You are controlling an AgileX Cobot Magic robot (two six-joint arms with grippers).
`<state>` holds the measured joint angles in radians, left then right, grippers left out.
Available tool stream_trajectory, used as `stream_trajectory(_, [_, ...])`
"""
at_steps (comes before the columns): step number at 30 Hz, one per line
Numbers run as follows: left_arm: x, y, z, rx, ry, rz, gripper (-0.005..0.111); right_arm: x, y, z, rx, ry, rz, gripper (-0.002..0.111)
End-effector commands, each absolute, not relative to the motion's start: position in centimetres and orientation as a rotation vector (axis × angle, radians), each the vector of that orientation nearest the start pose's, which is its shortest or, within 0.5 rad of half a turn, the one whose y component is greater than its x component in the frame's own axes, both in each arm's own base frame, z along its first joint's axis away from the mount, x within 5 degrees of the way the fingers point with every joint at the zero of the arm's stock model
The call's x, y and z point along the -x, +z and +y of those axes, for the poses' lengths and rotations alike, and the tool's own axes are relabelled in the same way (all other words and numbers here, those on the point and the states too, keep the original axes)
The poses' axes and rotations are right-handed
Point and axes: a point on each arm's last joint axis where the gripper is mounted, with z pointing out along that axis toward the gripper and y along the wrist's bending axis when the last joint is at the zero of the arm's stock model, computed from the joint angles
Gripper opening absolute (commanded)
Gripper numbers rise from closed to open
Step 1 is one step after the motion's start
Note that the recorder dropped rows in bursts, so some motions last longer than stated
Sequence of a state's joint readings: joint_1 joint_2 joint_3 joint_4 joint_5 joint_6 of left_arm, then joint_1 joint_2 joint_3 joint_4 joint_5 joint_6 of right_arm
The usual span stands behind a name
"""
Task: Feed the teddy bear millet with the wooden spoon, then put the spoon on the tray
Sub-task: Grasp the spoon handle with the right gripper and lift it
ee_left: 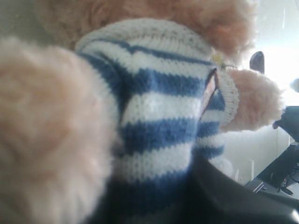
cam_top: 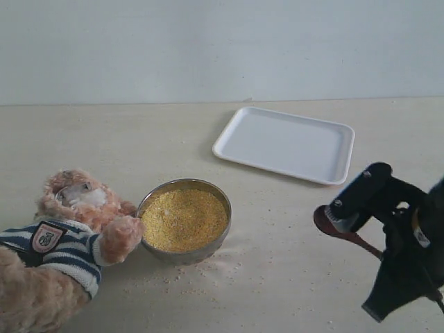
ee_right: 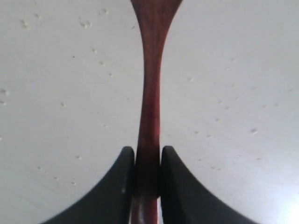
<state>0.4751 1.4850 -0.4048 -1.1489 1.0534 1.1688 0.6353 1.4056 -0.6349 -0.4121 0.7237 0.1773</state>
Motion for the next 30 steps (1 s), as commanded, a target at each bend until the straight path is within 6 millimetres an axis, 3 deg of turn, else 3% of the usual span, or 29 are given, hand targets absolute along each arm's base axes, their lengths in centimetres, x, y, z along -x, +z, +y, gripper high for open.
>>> stream_trajectory(1, [-18.2, 15.8, 1.2, 0.205, -1.204, 2.539, 0.005, -19.1, 22.2, 13.4, 1.232, -0.491, 2.535, 0.001])
stream_trajectory(3, [-18.2, 15.8, 1.2, 0.205, -1.204, 2.539, 0.005, -18.9, 25.0, 16.6, 1.343, -0.524, 2.399, 0.001])
stream_trajectory(5, [-18.2, 15.8, 1.2, 0.205, -1.204, 2.539, 0.005, -19.1, 25.9, 19.0, 1.435, -0.602, 2.341, 0.001])
stream_trajectory(7, [-18.2, 15.8, 1.2, 0.205, -1.204, 2.539, 0.005, -19.4, 25.7, 20.5, 1.508, -0.704, 2.332, 0.001])
stream_trajectory(10, [-18.2, 15.8, 1.2, 0.205, -1.204, 2.539, 0.005, -20.8, 25.0, 24.9, 1.616, -0.834, 2.178, 0.001])
stream_trajectory(14, [-18.2, 15.8, 1.2, 0.205, -1.204, 2.539, 0.005, -21.0, 24.5, 27.9, 1.694, -0.861, 2.08, 0.001])
stream_trajectory(22, [-18.2, 15.8, 1.2, 0.205, -1.204, 2.539, 0.005, -21.5, 21.4, 30.4, 1.787, -0.929, 2.038, 0.001])
stream_trajectory(30, [-18.2, 15.8, 1.2, 0.205, -1.204, 2.539, 0.005, -21.5, 21.0, 31.5, 1.817, -0.972, 1.965, 0.001])
